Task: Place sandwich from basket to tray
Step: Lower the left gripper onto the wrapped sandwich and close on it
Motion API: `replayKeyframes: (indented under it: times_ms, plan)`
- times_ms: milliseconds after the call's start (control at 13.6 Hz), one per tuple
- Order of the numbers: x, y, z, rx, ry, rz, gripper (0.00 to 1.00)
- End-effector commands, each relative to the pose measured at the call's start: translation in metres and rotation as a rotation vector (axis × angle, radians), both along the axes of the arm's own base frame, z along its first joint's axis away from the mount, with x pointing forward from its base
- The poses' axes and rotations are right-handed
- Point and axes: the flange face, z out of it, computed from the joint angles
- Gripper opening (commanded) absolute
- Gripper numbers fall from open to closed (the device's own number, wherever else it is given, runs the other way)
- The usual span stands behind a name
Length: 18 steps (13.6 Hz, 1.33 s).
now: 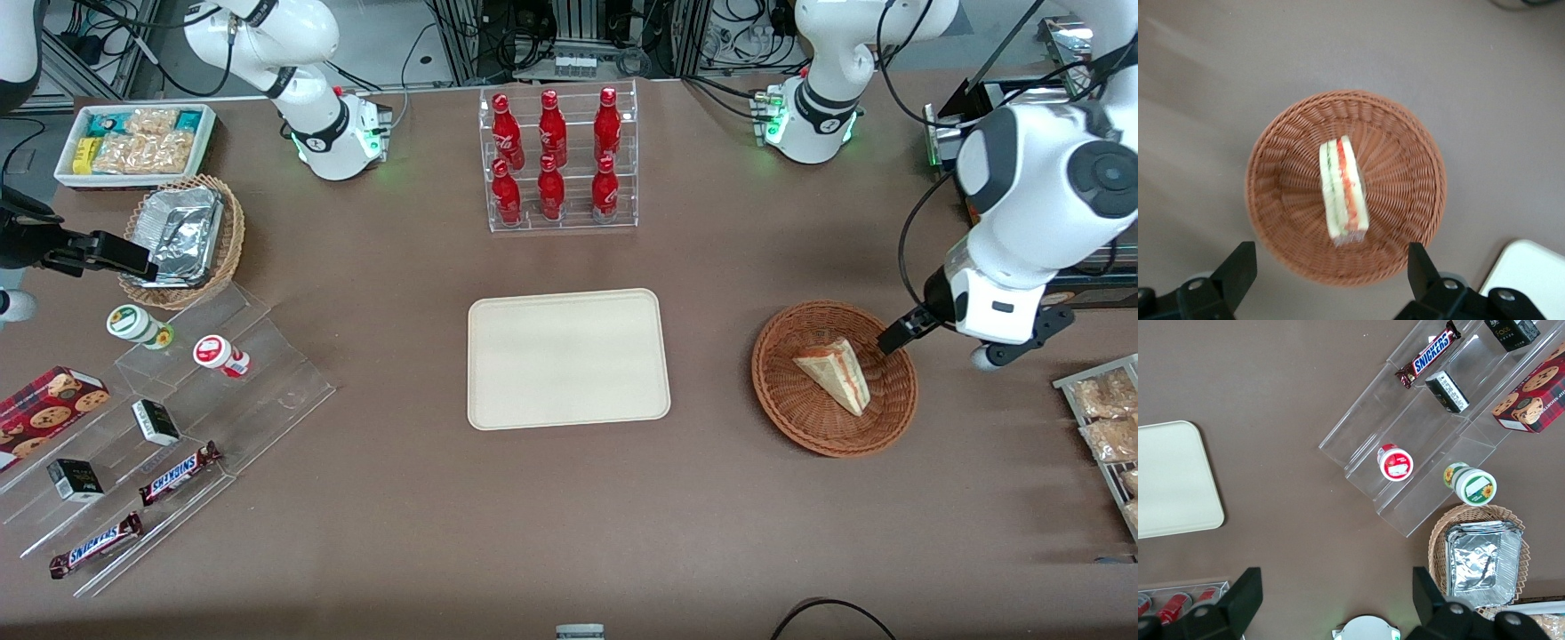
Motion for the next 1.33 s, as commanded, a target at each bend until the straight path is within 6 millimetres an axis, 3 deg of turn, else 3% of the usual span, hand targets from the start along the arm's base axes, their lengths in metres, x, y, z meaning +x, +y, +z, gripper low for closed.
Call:
replayKeyframes:
  times_ms: [0, 443, 1254]
  plan:
    - [-0.013, -0.001, -0.043, -0.004, -0.047, 0.099, 1.00]
    - [-0.007, -0.019, -0.112, -0.005, -0.003, 0.141, 1.00]
    - [-0.014, -0.021, -0.168, -0.003, 0.015, 0.153, 1.00]
